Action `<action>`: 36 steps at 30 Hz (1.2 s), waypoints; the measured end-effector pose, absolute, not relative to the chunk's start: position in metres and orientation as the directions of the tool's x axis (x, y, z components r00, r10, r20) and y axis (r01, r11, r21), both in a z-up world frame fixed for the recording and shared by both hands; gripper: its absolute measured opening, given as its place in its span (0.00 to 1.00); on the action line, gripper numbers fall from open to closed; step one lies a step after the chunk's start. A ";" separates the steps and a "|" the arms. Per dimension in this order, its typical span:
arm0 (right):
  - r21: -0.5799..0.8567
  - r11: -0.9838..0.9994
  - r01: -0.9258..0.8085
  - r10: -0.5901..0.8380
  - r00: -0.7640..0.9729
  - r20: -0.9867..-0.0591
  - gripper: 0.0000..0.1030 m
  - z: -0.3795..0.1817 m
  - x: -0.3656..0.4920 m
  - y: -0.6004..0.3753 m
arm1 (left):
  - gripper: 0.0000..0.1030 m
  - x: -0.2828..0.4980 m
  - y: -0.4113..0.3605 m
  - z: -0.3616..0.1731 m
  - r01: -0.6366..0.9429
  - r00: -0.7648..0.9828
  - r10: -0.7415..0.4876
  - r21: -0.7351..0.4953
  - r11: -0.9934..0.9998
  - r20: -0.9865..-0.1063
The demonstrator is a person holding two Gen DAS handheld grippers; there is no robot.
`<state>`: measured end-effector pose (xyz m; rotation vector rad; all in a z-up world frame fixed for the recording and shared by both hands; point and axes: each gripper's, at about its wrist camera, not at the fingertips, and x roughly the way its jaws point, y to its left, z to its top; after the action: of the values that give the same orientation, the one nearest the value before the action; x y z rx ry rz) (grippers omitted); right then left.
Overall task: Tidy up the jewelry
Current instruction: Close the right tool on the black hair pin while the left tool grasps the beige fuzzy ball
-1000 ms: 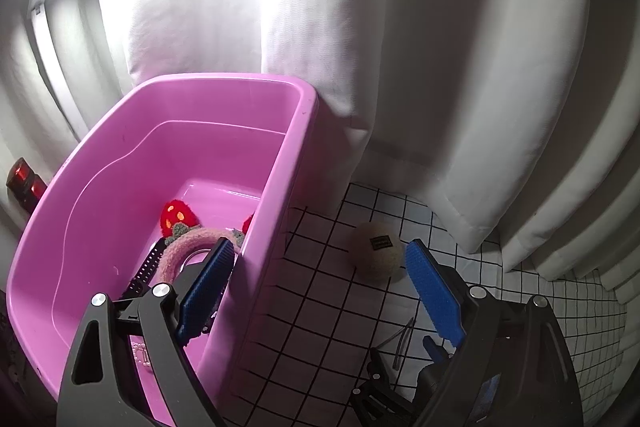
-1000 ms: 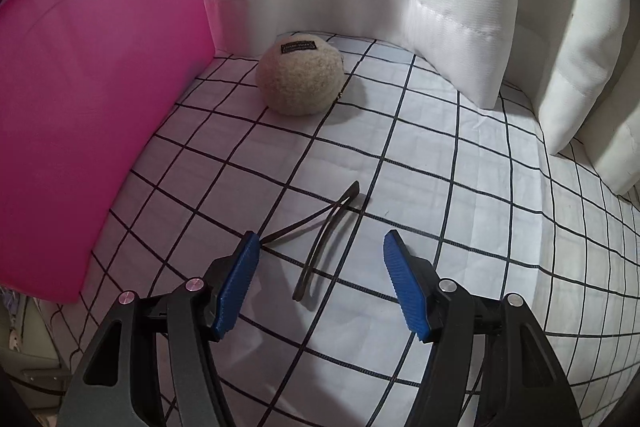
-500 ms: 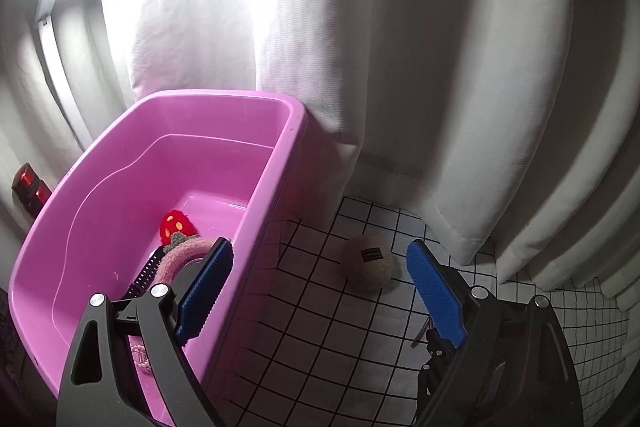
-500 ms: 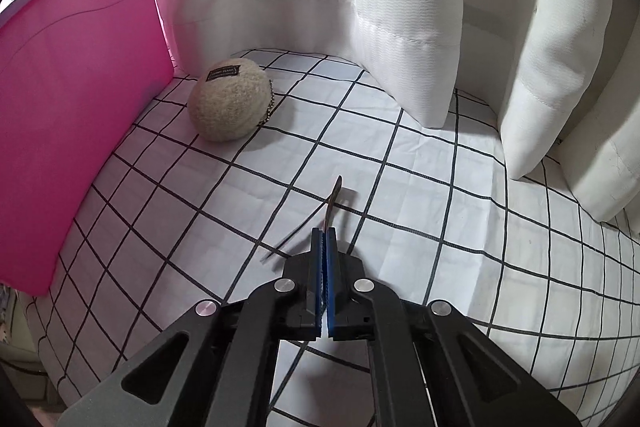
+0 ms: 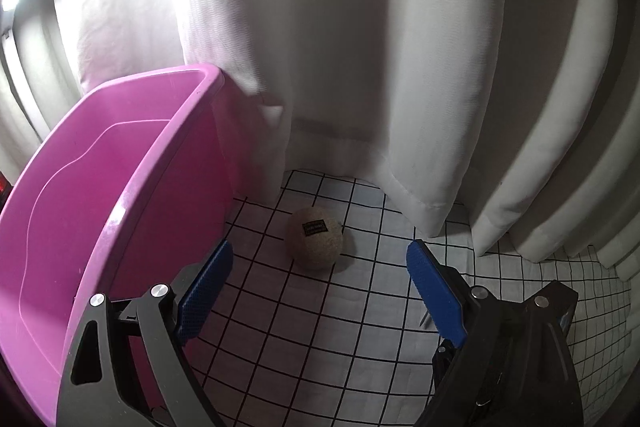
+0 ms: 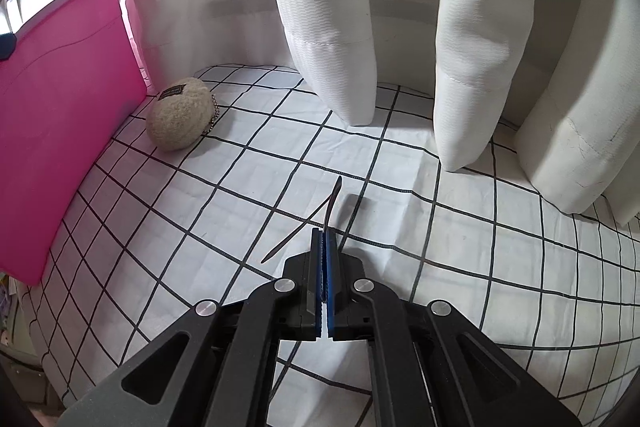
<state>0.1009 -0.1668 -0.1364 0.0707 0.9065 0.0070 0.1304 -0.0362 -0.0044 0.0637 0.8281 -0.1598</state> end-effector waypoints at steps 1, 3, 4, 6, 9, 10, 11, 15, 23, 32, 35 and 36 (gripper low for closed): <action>0.062 0.998 0.024 0.034 0.618 -0.786 0.02 -0.136 0.100 -0.168 | 0.84 0.133 -0.039 -0.010 0.168 0.662 -0.114 -0.001 0.986 -0.741; 0.065 0.998 0.023 0.037 0.618 -0.785 0.02 -0.135 0.098 -0.171 | 0.84 0.137 -0.042 -0.021 0.166 0.658 -0.105 0.008 0.986 -0.746; 0.068 0.997 0.023 0.039 0.617 -0.786 0.02 -0.134 0.097 -0.172 | 0.84 0.141 -0.043 -0.028 0.161 0.653 -0.096 0.015 0.987 -0.751; 0.071 0.997 0.022 0.042 0.620 -0.784 0.02 -0.132 0.096 -0.175 | 0.84 0.151 -0.042 -0.041 0.144 0.640 -0.078 0.019 0.989 -0.764; 0.080 0.997 0.023 0.049 0.621 -0.783 0.02 -0.130 0.096 -0.177 | 0.84 0.169 -0.040 -0.060 0.110 0.624 -0.037 0.040 0.993 -0.780; 0.085 0.996 0.023 0.052 0.621 -0.782 0.02 -0.130 0.095 -0.177 | 0.84 0.175 -0.038 -0.066 0.098 0.621 -0.024 0.047 0.994 -0.783; 0.090 0.996 0.023 0.057 0.621 -0.782 0.02 -0.130 0.095 -0.177 | 0.84 0.181 -0.037 -0.073 0.088 0.614 -0.016 0.049 0.995 -0.789; 0.102 0.995 0.021 0.067 0.617 -0.784 0.02 -0.132 0.098 -0.176 | 0.84 0.199 -0.035 -0.096 0.082 0.574 -0.024 0.029 0.996 -0.818; 0.118 0.993 0.021 0.081 0.611 -0.788 0.02 -0.136 0.102 -0.173 | 0.85 0.220 -0.038 -0.122 0.089 0.530 -0.029 0.022 0.996 -0.848; 0.123 0.992 0.017 0.087 0.610 -0.787 0.02 -0.136 0.105 -0.172 | 0.84 0.234 -0.037 -0.147 0.068 0.489 -0.031 0.002 0.998 -0.872; 0.124 0.992 0.012 0.091 0.613 -0.785 0.02 -0.134 0.105 -0.170 | 0.68 0.232 -0.038 -0.144 0.083 0.511 -0.053 -0.012 0.996 -0.858; 0.125 0.992 0.010 0.093 0.614 -0.784 0.02 -0.133 0.105 -0.170 | 0.56 0.231 -0.040 -0.143 0.097 0.516 -0.060 -0.011 0.995 -0.854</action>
<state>0.1049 -0.1698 -0.1333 0.1216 0.9096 0.0476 0.2307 -0.0402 -0.1429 0.0398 1.0238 -0.0946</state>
